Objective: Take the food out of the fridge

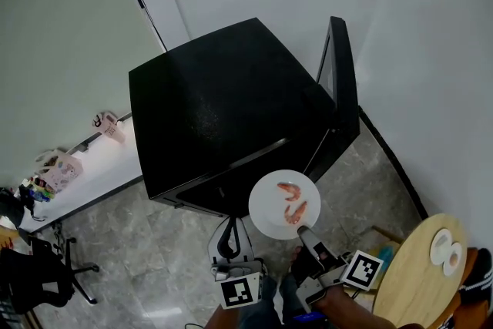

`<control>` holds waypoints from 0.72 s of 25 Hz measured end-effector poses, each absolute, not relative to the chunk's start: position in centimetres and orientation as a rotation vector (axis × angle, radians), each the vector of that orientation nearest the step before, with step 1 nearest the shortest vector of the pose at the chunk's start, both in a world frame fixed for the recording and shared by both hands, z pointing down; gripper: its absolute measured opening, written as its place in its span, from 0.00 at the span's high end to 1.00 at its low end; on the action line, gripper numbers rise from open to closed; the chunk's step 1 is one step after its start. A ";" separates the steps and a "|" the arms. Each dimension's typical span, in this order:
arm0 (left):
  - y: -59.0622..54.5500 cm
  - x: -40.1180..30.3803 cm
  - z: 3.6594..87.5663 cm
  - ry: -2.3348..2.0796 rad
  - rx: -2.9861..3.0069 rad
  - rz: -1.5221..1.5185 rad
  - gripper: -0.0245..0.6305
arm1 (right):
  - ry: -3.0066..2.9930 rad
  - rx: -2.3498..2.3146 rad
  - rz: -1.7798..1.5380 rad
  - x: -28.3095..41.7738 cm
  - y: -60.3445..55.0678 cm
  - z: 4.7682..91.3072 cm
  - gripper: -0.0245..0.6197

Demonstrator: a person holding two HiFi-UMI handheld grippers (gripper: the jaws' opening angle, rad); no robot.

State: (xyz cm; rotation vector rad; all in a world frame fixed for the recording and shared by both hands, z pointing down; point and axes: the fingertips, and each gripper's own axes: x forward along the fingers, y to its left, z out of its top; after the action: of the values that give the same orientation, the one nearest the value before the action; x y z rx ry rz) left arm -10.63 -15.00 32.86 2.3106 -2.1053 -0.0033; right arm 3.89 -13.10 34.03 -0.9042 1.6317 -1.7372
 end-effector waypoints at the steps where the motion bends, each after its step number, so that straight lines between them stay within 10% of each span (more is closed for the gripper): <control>1: -14.8 -10.6 32.5 -2.104 2.328 0.019 0.94 | 1.632 -0.904 -1.737 4.0 -13.0 33.6 0.91; 18: -13.8 -8.6 26.9 -2.106 2.349 0.023 0.94 | 1.661 -0.898 -1.723 6.4 -10.9 28.2 0.91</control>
State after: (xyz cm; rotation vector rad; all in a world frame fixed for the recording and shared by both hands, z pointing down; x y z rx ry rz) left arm -8.62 -13.76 26.88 2.3486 -2.1062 0.0228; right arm 6.40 -10.94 28.17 -0.8982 1.6609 -1.7233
